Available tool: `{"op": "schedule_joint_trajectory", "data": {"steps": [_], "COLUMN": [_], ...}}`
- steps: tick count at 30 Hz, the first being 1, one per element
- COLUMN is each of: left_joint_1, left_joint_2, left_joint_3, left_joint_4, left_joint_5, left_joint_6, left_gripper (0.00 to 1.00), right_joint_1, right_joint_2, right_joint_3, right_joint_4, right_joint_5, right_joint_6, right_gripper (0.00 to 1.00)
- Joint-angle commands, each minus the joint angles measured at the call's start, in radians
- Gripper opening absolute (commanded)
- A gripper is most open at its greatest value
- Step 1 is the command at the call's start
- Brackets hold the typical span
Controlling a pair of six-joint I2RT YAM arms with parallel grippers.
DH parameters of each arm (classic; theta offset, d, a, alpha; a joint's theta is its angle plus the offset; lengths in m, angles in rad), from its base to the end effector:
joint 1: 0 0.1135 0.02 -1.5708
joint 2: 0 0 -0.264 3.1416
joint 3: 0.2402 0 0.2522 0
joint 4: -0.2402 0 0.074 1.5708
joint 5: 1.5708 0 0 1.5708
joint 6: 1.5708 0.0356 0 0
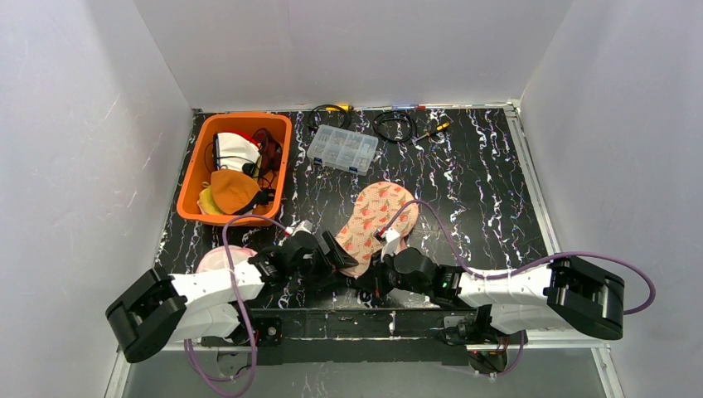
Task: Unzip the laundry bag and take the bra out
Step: Unzip the laundry bag at the center of the board.
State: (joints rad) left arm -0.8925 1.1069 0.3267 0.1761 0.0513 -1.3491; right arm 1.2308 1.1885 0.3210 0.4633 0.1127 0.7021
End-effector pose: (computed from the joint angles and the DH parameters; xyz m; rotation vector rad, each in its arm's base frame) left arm 0.1293 -0.1634 0.1577 -0.5328 2.4418 -1.2090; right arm 0.0792 0.2120 0.1674 -0.4861 2.1034 1.1023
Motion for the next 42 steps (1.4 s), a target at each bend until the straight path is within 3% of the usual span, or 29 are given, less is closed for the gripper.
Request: {"op": "schedule_joint_trajectory", "data": {"steps": [1,6,22,36,42], "left_joint_1": [-0.007,-0.008,-0.004,0.051,0.111], "left_joint_2": [0.044,0.07,0.032,0.015,0.054], "left_joint_3": [0.035,0.04,0.014,0.014,0.064], "left_joint_4": [0.074,0.08,0.057,0.01,0.01], "left_joint_5": [-0.039,-0.076,-0.129,-0.083,0.048], "left_joint_6": [-0.045,-0.062,-0.078,-0.013,0.101], "left_gripper": [0.84,0.68,0.01,0.0,0.0], "right_joint_1": [0.001,0.003,0.005,0.005,0.005], "right_joint_2": [-0.009,-0.011,-0.123,-0.322,-0.42], "right_joint_3": [0.041,0.039,0.014,-0.042,-0.065], "right_joint_4": [0.083,0.08,-0.066,-0.346,-0.434], "right_joint_5": [-0.037,-0.038,0.016,0.167,0.21], "right_joint_6": [-0.009,-0.011,-0.028,-0.019,-0.006], "right_gripper": [0.01,0.01,0.01,0.01,0.01]}}
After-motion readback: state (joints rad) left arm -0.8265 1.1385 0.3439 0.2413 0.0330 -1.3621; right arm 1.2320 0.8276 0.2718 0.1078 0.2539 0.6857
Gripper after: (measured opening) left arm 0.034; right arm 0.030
